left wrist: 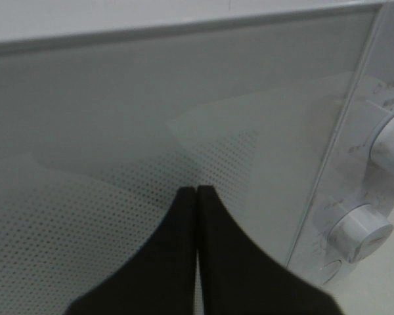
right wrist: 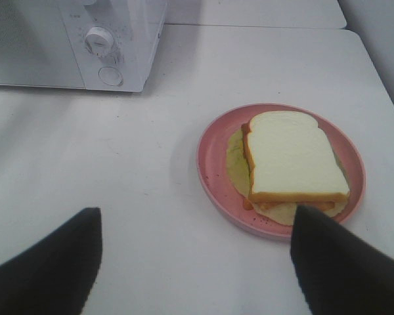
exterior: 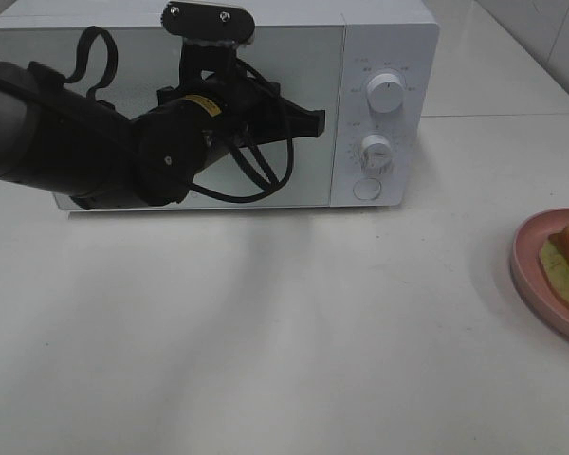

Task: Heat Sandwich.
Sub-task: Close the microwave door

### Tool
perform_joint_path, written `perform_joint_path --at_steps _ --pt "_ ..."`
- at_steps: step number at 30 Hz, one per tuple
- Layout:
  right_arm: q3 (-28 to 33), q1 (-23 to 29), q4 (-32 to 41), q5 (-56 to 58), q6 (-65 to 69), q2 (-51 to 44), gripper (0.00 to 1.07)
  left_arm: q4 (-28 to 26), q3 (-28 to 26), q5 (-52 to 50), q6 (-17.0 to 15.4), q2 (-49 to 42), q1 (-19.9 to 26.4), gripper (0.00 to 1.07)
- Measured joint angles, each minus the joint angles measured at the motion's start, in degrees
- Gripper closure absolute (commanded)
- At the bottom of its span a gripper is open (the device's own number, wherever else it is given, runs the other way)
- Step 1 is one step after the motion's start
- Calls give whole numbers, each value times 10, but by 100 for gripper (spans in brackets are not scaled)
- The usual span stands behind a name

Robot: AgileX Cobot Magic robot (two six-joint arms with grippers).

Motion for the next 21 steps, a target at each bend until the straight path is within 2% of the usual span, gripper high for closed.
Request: perform_joint_path --at_steps 21 --pt "0 0 0 -1 0 0 31 1 -1 14 0 1 2 107"
